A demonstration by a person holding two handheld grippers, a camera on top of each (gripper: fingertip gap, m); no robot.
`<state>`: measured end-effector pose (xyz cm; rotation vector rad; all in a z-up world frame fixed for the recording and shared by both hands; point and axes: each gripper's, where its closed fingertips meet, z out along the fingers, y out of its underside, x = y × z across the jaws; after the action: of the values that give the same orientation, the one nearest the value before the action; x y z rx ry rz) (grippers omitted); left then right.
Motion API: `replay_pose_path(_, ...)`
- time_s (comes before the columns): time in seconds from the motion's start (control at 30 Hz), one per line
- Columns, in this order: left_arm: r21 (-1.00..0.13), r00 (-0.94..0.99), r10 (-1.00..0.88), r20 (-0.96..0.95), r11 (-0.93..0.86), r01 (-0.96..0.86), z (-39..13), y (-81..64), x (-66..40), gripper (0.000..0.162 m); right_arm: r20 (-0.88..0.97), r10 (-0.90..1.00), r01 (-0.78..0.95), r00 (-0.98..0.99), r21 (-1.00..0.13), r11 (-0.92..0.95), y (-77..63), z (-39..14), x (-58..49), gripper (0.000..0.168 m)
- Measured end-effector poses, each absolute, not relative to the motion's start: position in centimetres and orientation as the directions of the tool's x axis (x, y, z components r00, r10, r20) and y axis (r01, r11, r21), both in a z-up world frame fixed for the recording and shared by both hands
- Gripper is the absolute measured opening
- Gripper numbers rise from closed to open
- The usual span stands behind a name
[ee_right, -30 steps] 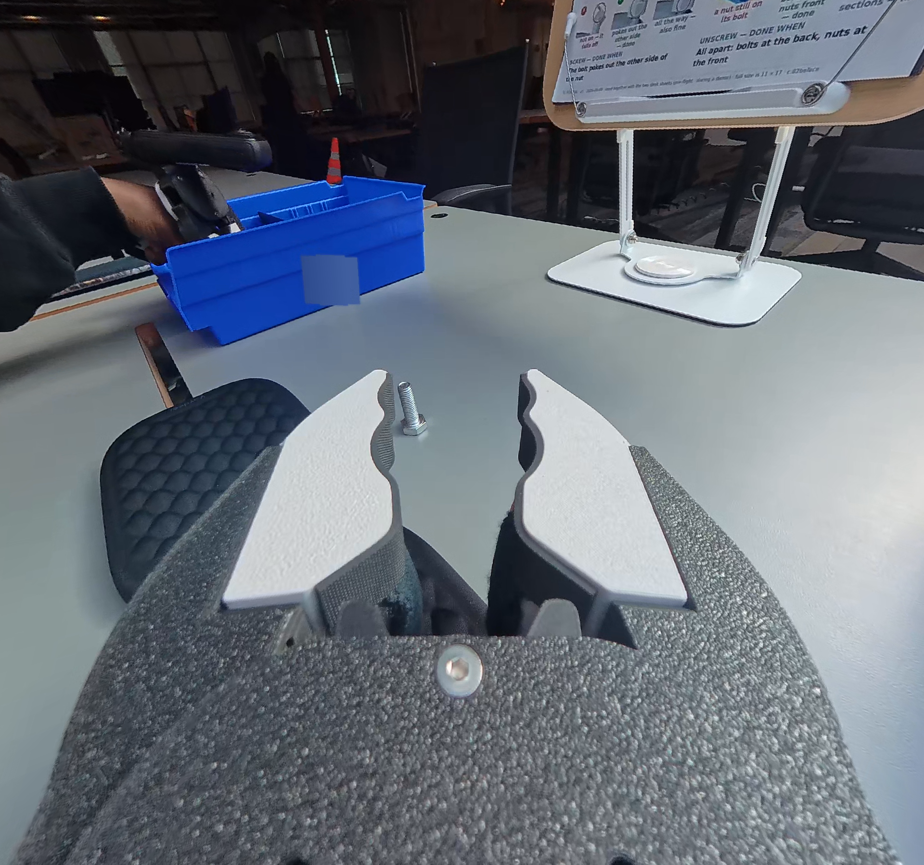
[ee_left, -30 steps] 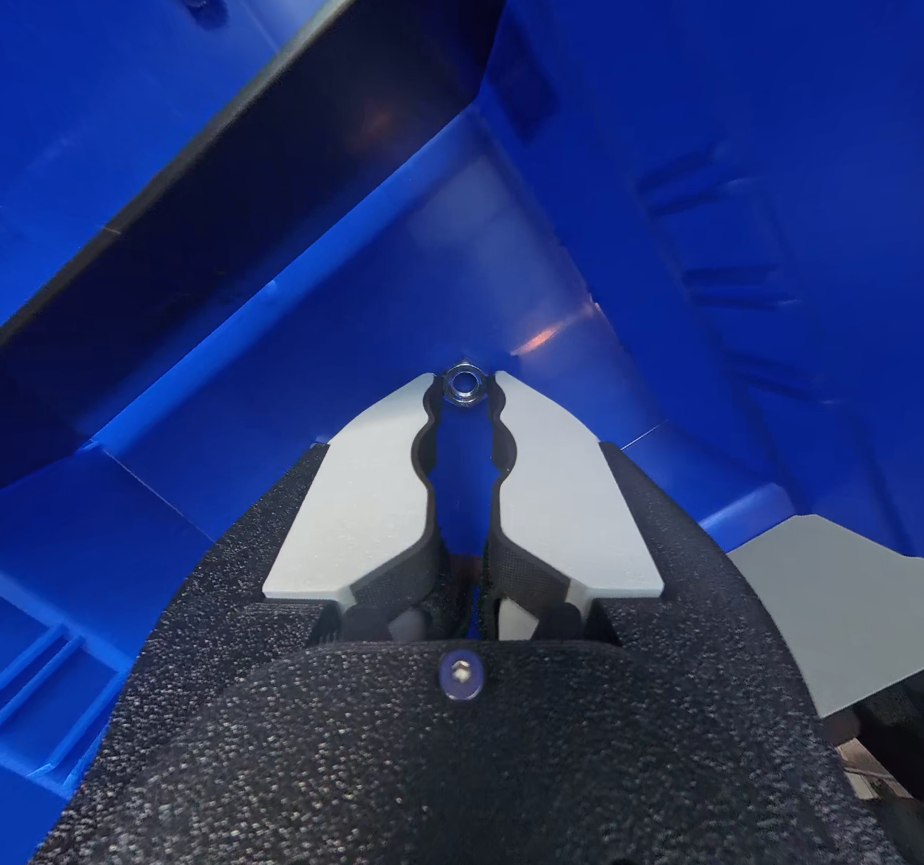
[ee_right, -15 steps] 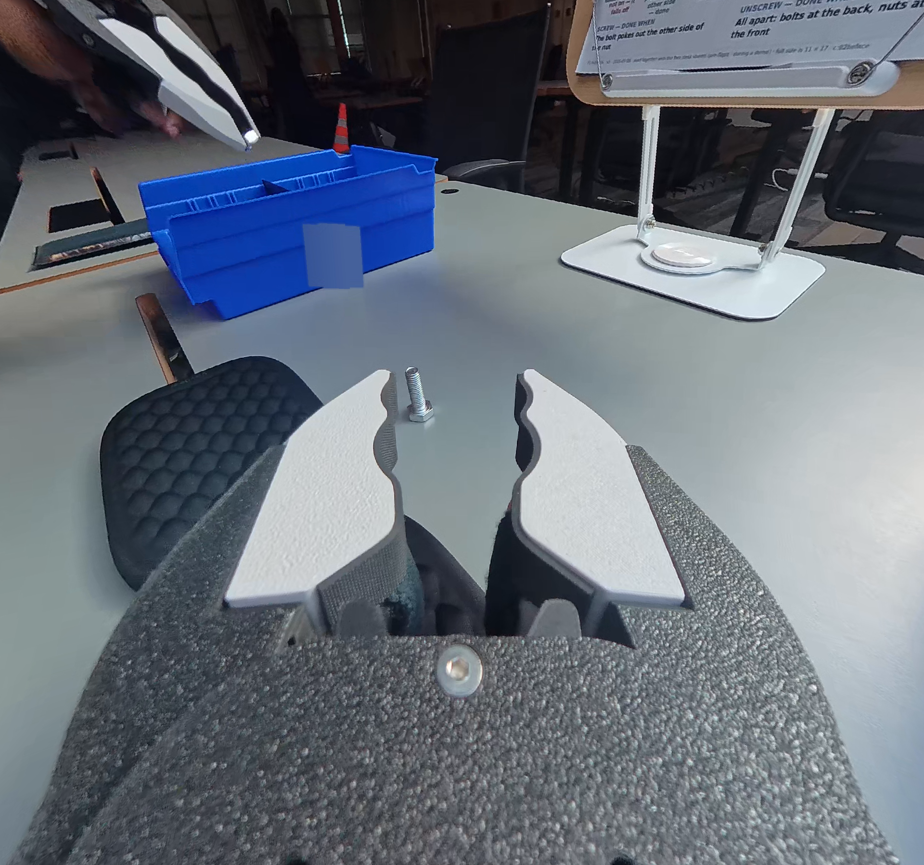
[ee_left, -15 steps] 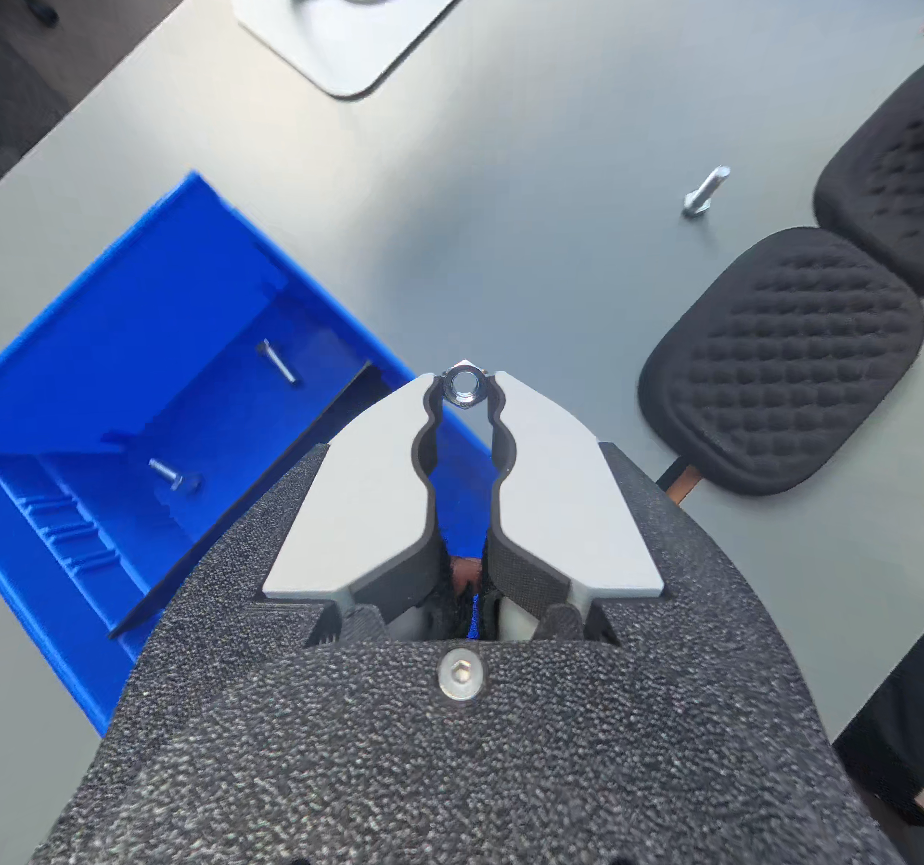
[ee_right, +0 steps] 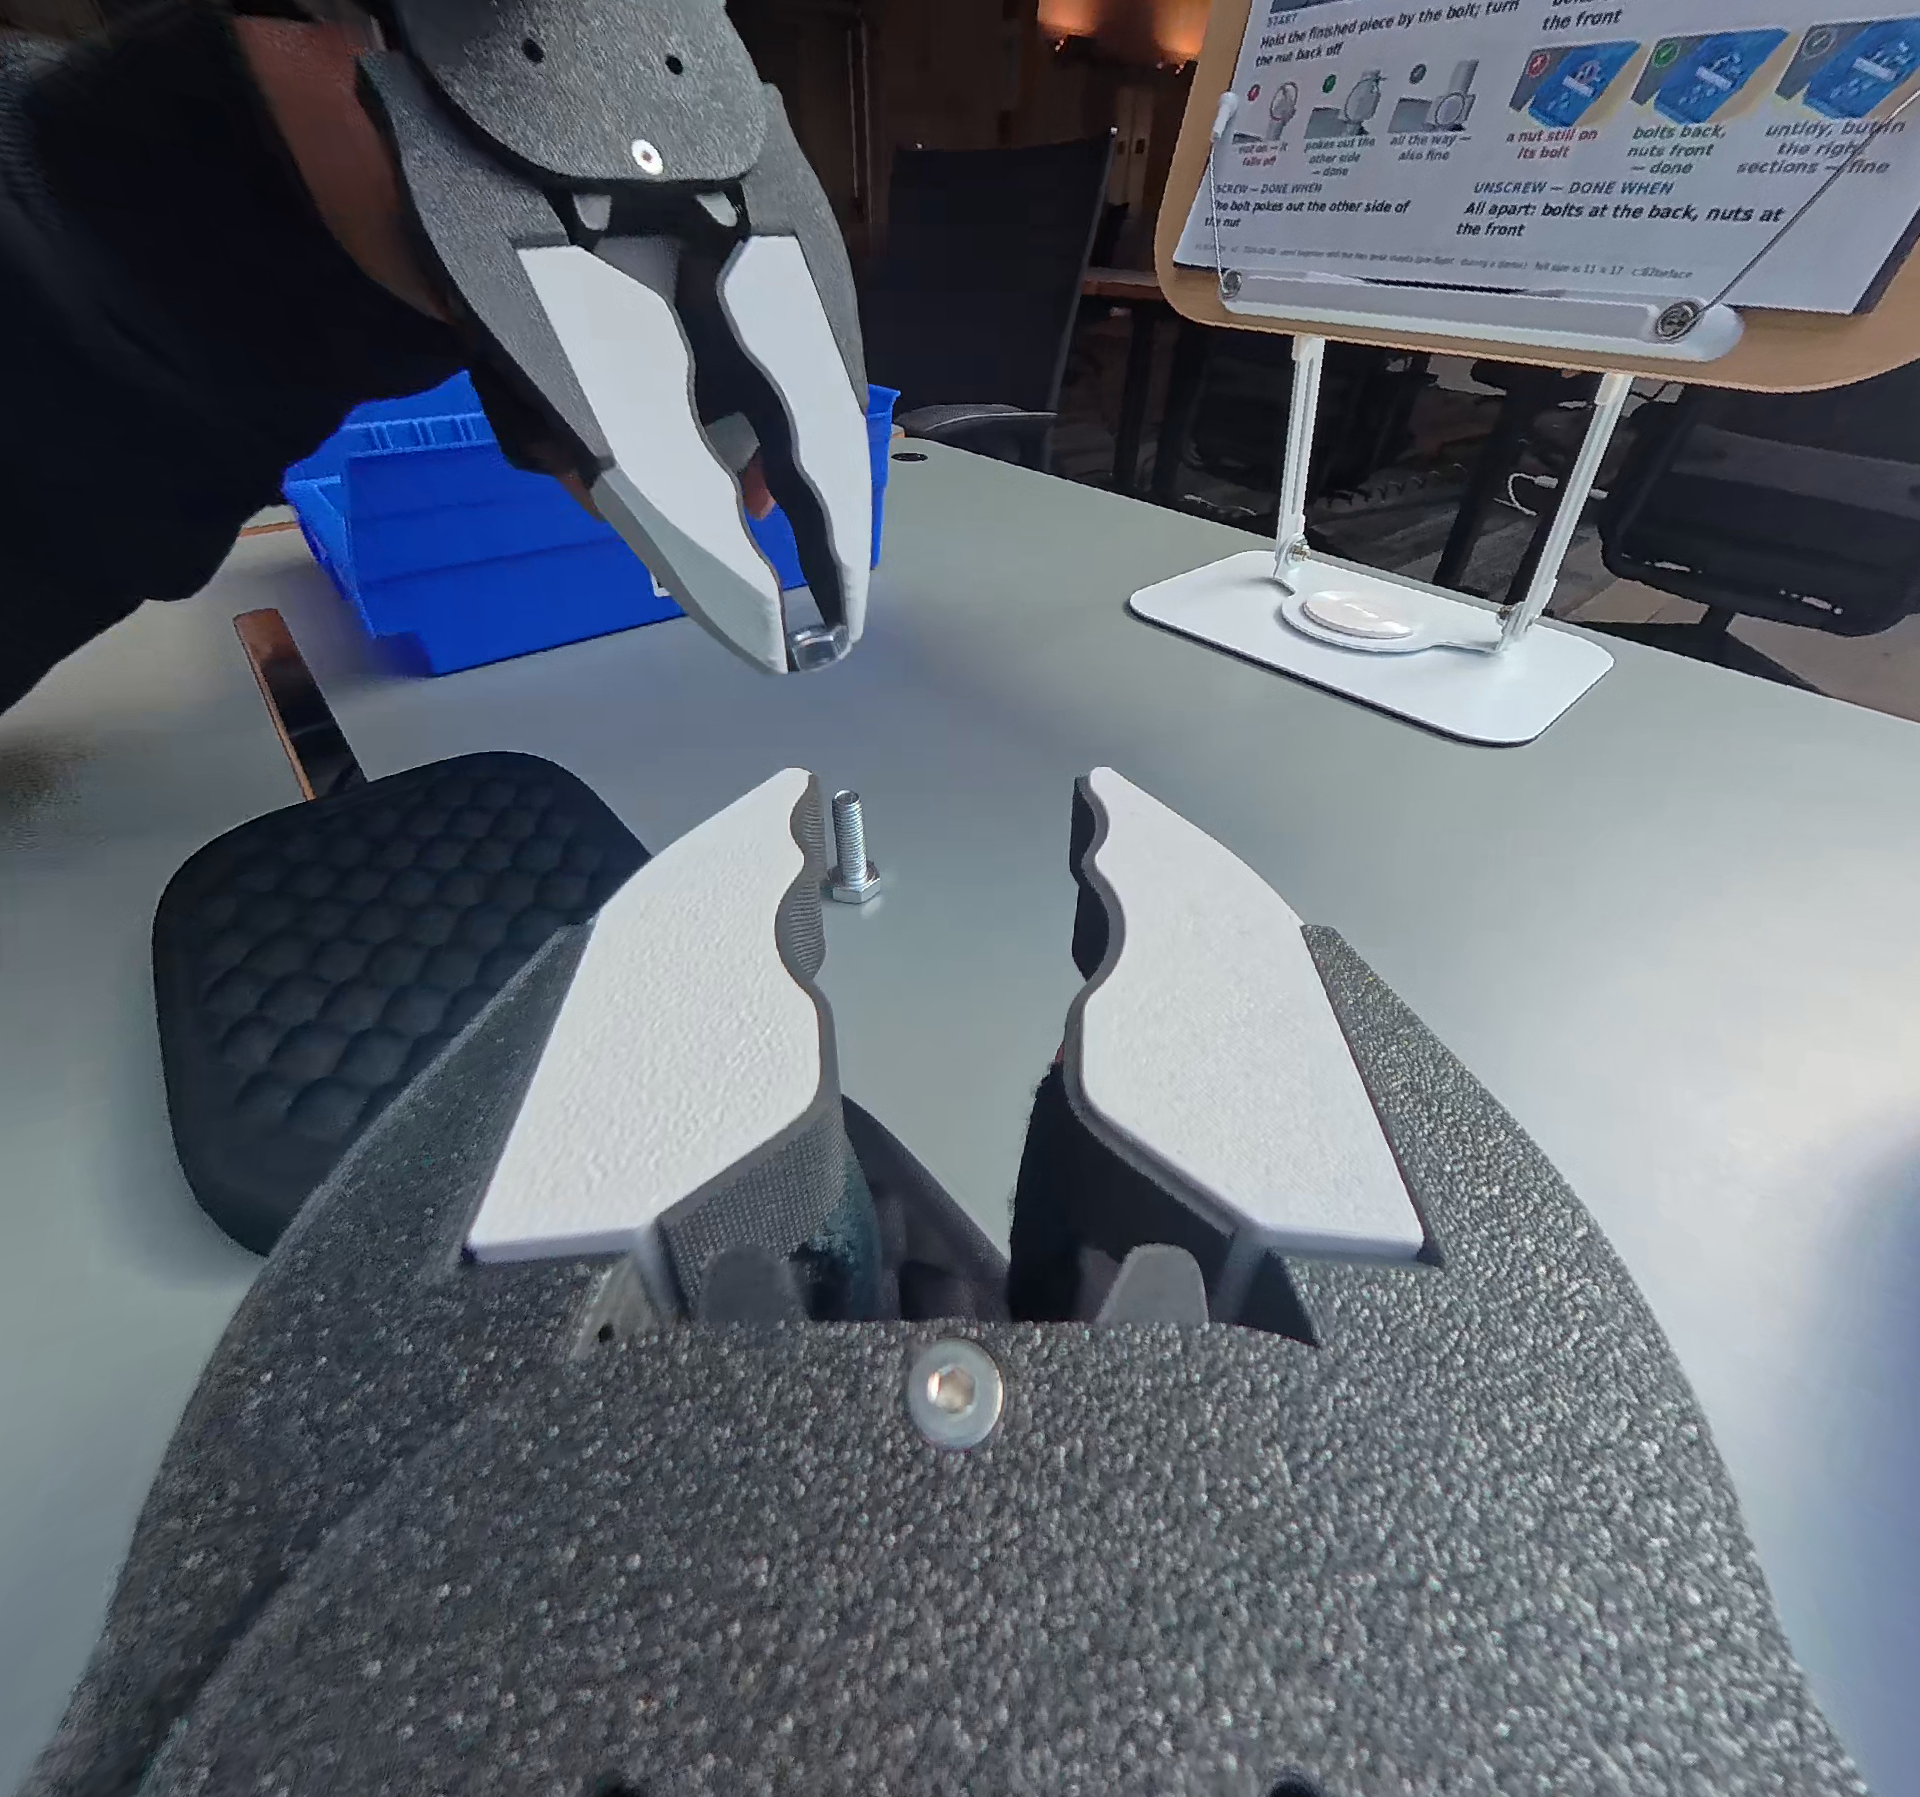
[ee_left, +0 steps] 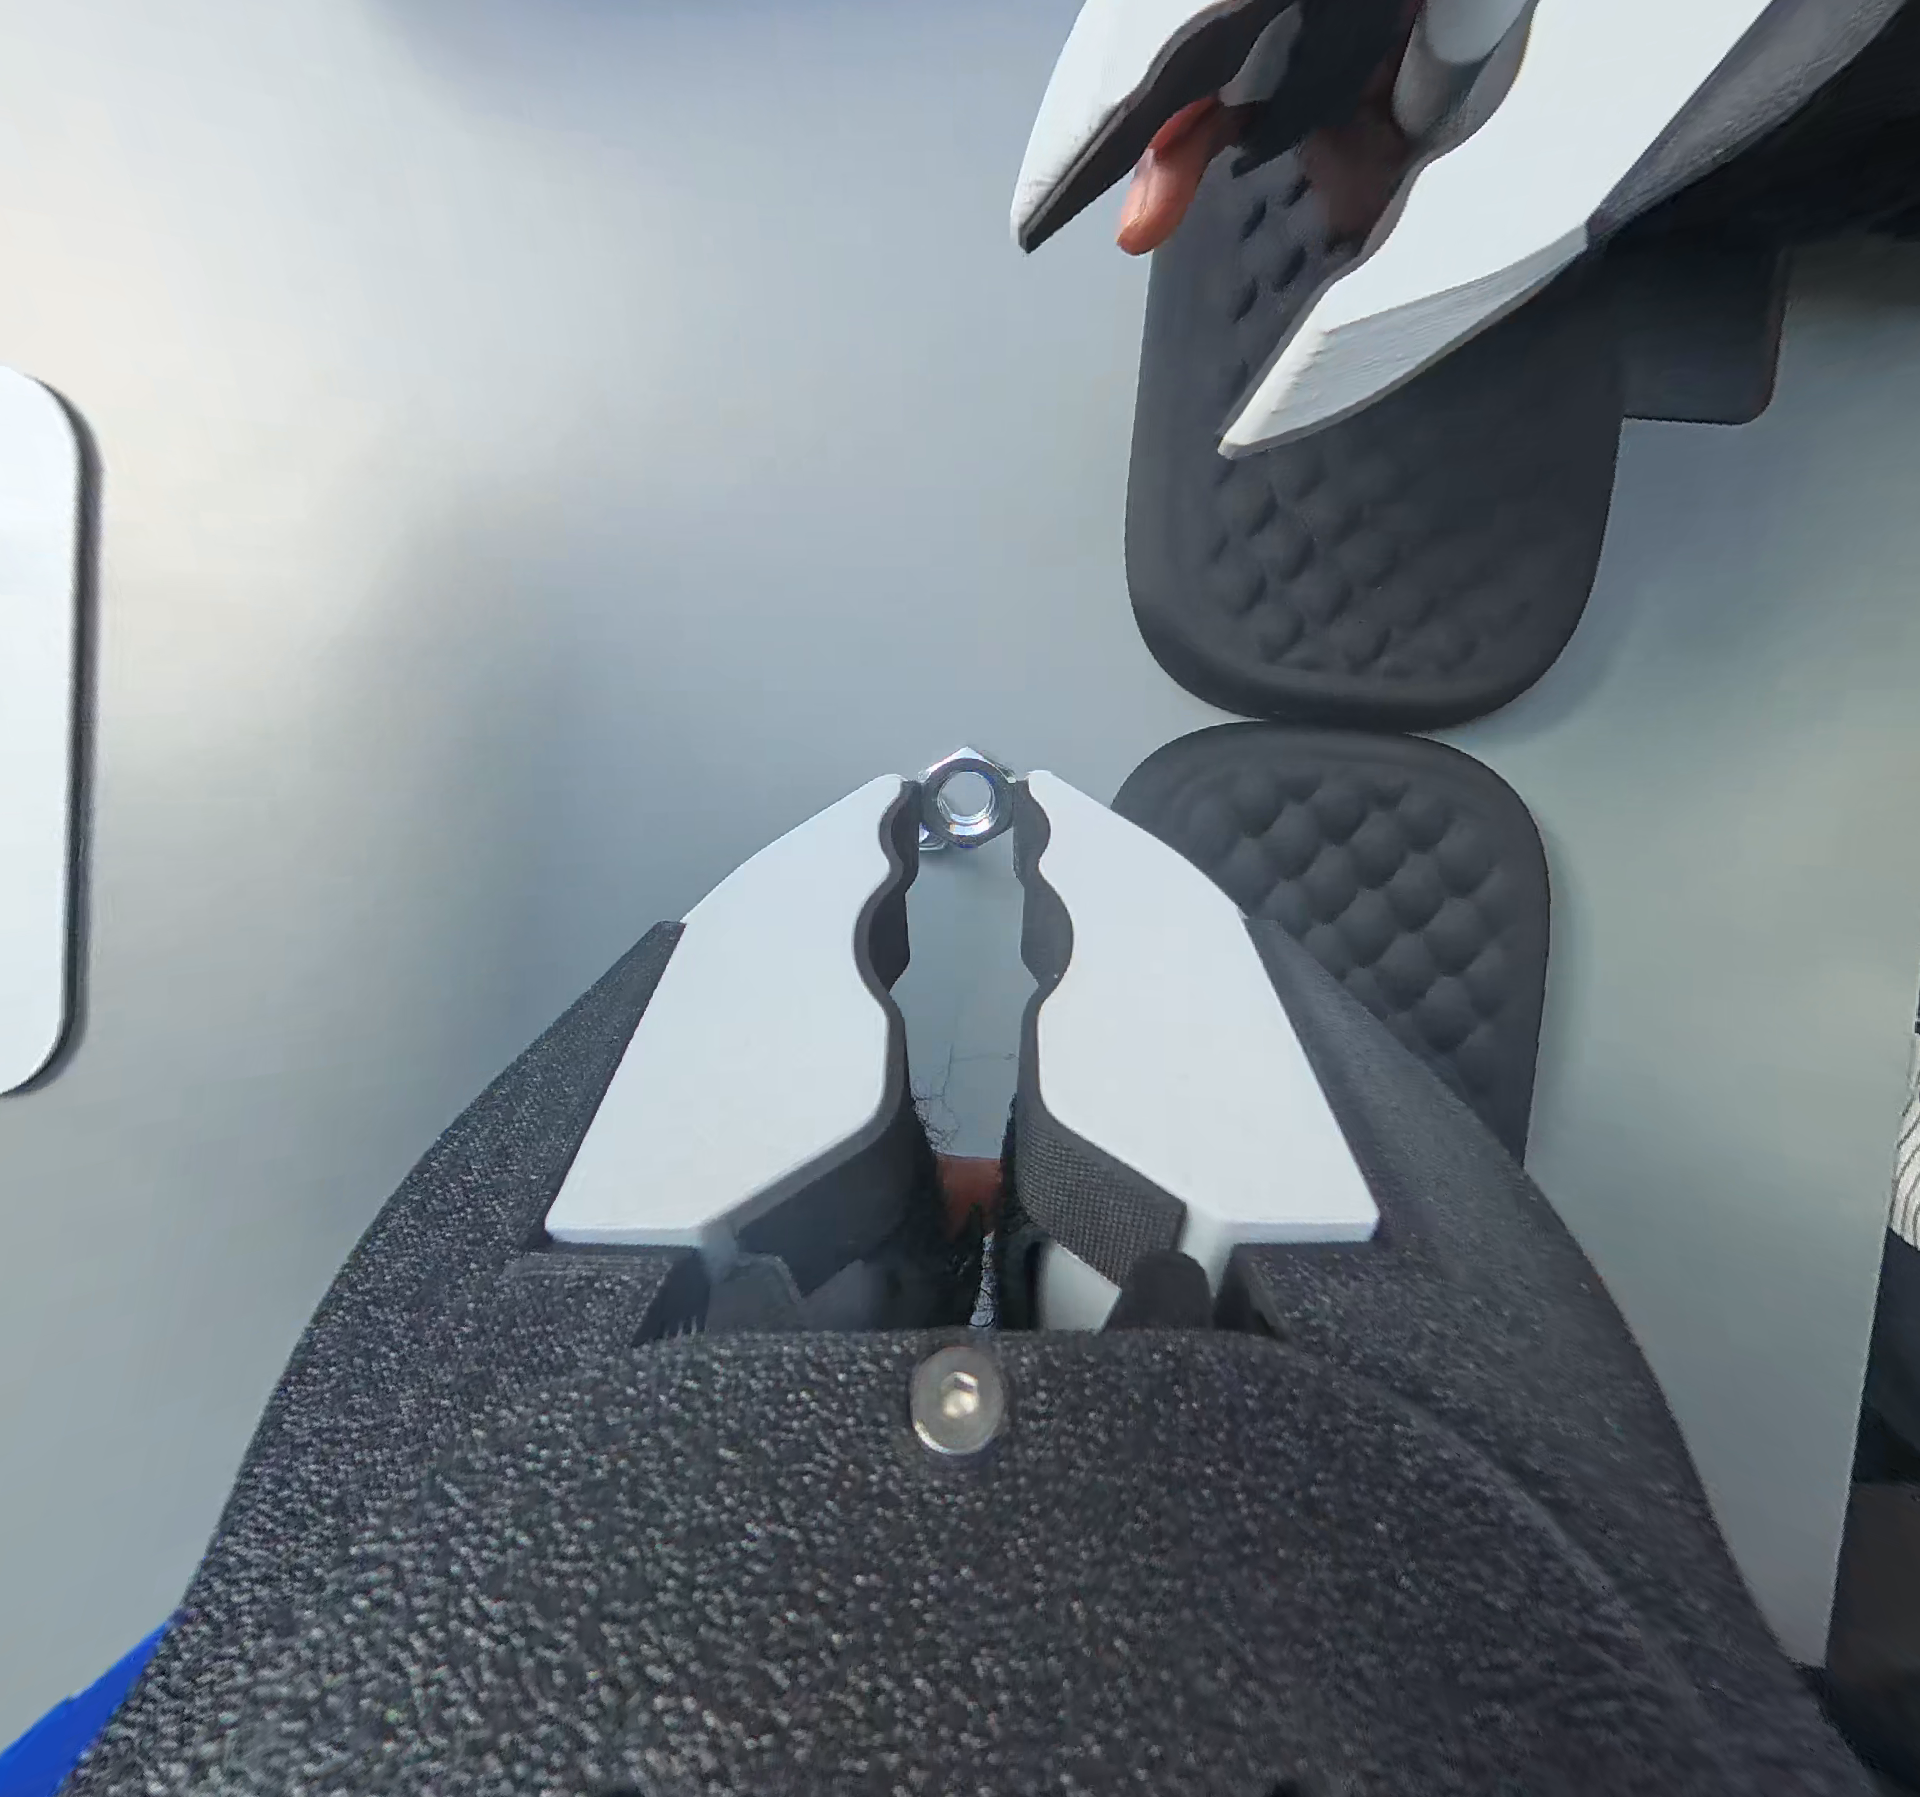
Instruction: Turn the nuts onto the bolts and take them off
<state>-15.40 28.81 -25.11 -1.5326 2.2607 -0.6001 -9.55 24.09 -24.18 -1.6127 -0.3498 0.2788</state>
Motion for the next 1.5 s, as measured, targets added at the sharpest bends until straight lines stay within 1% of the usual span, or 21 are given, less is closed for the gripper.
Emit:
replay_pose_path(0.23,-0.387,-0.400,-0.916,-0.027,0.378,-0.841,-29.4,28.5,-12.6,0.017,0.034,0.371,0.040,0.928,-0.999,-0.010,23.7,-23.6,-9.2,0.045)
replay_pose_path(0.5,-0.278,-0.404,-0.914,-0.029,0.396,-0.875,-32.9,28.6,-12.0,0.017,0.011,0.372,0.015,0.928,-1.000,-0.008,23.7,-23.5,-9.0,0.045)
replay_pose_path(0.63,-0.251,-0.410,-0.911,-0.028,0.404,-0.880,-33.4,28.5,-11.9,0.017,0.010,0.373,0.014,0.928,-1.000,-0.008,23.7,-23.5,-9.0,0.045)
replay_pose_path(0.93,-0.233,-0.402,-0.915,-0.017,0.395,-0.889,-34.3,28.5,-11.7,0.018,0.006,0.373,0.010,0.928,-1.000,-0.009,23.7,-23.4,-8.9,0.045)
replay_pose_path(1.03,-0.273,-0.379,-0.925,-0.018,0.369,-0.888,-33.7,28.6,-11.5,0.030,0.003,0.373,0.008,0.928,-1.000,-0.011,23.7,-23.5,-8.9,0.045)
replay_pose_path(1.1,-0.335,-0.349,-0.937,-0.027,0.337,-0.880,-32.7,28.9,-11.4,0.039,0.001,0.374,0.006,0.927,-1.000,-0.012,23.7,-23.4,-8.9,0.044)
replay_pose_path(1.13,-0.393,-0.325,-0.945,-0.032,0.311,-0.865,-31.8,29.1,-11.2,0.041,0.001,0.374,0.006,0.927,-1.000,-0.012,23.7,-23.5,-8.9,0.044)
replay_pose_path(1.23,-0.619,-0.245,-0.969,-0.028,0.209,-0.757,-28.6,29.7,-11.0,0.051,-0.004,0.379,0.005,0.925,-1.000,-0.022,23.8,-23.6,-8.9,0.044)
replay_pose_path(1.3,-0.763,-0.200,-0.980,-0.020,0.144,-0.630,-26.4,30.4,-11.5,0.054,-0.005,0.381,0.006,0.925,-1.000,-0.030,23.9,-23.7,-9.0,0.044)
replay_pose_path(1.33,-0.813,-0.189,-0.982,-0.013,0.120,-0.570,-25.7,30.5,-12.0,0.054,-0.004,0.381,0.008,0.924,-0.999,-0.031,23.9,-23.7,-9.0,0.044)
replay_pose_path(1.4,-0.858,-0.173,-0.985,0.022,0.071,-0.510,-25.6,30.7,-13.6,0.052,-0.001,0.381,0.012,0.925,-0.999,-0.031,23.9,-23.7,-9.0,0.044)
replay_pose_path(1.5,-0.831,-0.155,-0.987,0.047,0.047,-0.555,-28.0,30.8,-15.8,0.050,-0.001,0.381,0.014,0.925,-0.999,-0.035,23.9,-23.8,-9.0,0.044)
